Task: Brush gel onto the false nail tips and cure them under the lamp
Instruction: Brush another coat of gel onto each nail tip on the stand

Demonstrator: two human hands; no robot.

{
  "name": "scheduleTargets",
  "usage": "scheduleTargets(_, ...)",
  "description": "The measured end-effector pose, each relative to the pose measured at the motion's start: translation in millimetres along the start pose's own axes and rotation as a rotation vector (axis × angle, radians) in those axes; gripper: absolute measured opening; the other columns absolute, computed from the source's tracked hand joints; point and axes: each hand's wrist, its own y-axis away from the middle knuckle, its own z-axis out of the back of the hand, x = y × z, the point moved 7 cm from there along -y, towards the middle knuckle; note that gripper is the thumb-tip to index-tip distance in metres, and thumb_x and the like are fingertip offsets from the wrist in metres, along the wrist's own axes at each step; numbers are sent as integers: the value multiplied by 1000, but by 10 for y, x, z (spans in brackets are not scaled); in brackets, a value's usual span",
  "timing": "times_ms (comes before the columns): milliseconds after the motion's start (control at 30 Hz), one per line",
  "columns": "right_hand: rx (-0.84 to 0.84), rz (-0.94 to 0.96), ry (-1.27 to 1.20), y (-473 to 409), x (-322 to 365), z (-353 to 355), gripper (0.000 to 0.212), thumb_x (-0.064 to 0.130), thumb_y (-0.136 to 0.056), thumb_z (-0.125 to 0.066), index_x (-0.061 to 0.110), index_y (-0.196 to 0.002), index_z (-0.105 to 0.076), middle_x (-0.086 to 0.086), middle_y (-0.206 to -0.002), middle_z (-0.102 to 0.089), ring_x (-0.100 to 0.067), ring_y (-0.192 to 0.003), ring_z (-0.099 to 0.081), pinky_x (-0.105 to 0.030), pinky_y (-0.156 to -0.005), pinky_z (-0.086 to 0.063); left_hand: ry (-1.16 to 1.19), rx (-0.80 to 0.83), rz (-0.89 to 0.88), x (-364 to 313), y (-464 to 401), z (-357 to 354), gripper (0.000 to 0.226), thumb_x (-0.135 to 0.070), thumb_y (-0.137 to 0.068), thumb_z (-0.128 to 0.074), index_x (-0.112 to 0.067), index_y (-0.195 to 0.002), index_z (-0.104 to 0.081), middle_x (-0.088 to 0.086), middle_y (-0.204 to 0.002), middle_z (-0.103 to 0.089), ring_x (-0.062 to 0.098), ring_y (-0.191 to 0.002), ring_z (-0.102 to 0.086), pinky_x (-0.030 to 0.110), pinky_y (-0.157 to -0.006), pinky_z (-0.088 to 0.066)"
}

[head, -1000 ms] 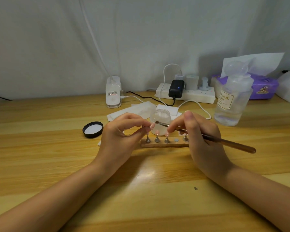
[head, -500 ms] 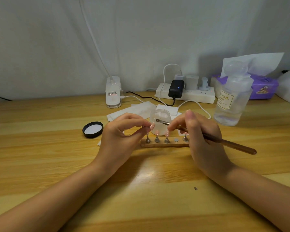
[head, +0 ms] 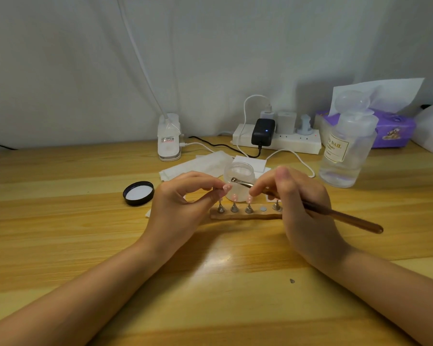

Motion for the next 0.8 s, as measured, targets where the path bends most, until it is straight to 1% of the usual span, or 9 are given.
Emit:
scheduleTargets(100, 49, 149, 66, 14, 109, -71, 40, 29, -96, -32, 15, -76, -64, 2, -72, -63, -16, -73, -60, -48, -68, -46, 6, -12, 15, 19, 1, 9, 18, -8, -74, -70, -17, -89, -70, -9, -81, -68, 3, -79, -63, 12, -73, -46)
scheduleTargets(200, 31, 132, 85, 7, 86, -46, 39, 28, -95, -32, 19, -72, -63, 11, -72, -62, -10, -72, -59, -45, -70, -46, 25, -17, 22, 21, 1, 7, 18, -9, -73, -70, -18, -88, -70, -10, -82, -69, 2, -79, -63, 11, -73, -45)
scheduleTargets(233, 10, 83, 64, 3, 47, -16, 40, 28, -94, -31, 21, -69, -62, 14, -71, -62, -8, -71, -59, -42, -72, -46, 31, -20, 23, 18, 3, 7, 17, -11, -73, -70, -19, -88, -70, -10, -81, -69, 2, -79, -63, 11, -73, -45)
scheduleTargets(333, -46, -50, -39, 7, -60, 50, 48, 32, -92, -28, 15, -63, -63, 4, -64, -63, -6, -68, -59, -21, -73, -45, 53, -34, 38, 23, 8, 12, 16, -16, -72, -69, -20, -87, -71, -11, -82, -70, 1, -81, -64, 10, -74, -45)
scheduleTargets(367, -53, -56, -52, 10, -63, 57, 49, 31, -92, -27, 14, -63, -63, 3, -64, -63, -5, -69, -59, -18, -72, -44, 66, -35, 46, 28, 10, 9, 16, -16, -72, -68, -21, -87, -71, -12, -82, -70, 1, -81, -65, 10, -74, -45)
scheduleTargets(500, -10, 48, 1, 7, 38, 11, 41, 25, -93, -29, 16, -73, -63, 4, -72, -64, -9, -74, -59, -37, -70, -46, 69, -14, 43, 31, 5, -9, 17, -10, -74, -68, -20, -88, -71, -9, -86, -70, 1, -84, -65, 10, -75, -46)
scheduleTargets(600, 50, 93, 32, 4, 72, -48, 37, 29, -95, -32, 19, -78, -63, 10, -77, -63, -10, -78, -60, -47, -71, -47, 35, -9, 26, 34, -4, -9, 20, -6, -74, -69, -19, -89, -70, -7, -85, -67, 2, -82, -62, 10, -72, -45)
scheduleTargets(700, 42, 113, 65, 12, 78, -43, 43, 30, -94, -32, 14, -73, -65, 19, -76, -59, -4, -75, -58, -46, -71, -46, 35, 3, 37, 48, -1, -8, 22, -4, -75, -69, -18, -92, -70, -7, -84, -67, 4, -80, -62, 11, -71, -46)
scheduleTargets(800, -7, 54, 33, 22, 30, 13, 48, 28, -93, -28, 13, -64, -64, 12, -65, -60, -5, -69, -56, -41, -70, -44, 42, 6, 41, 49, 5, -8, 22, -4, -75, -69, -18, -92, -70, -7, -84, -69, 3, -81, -63, 13, -73, -47)
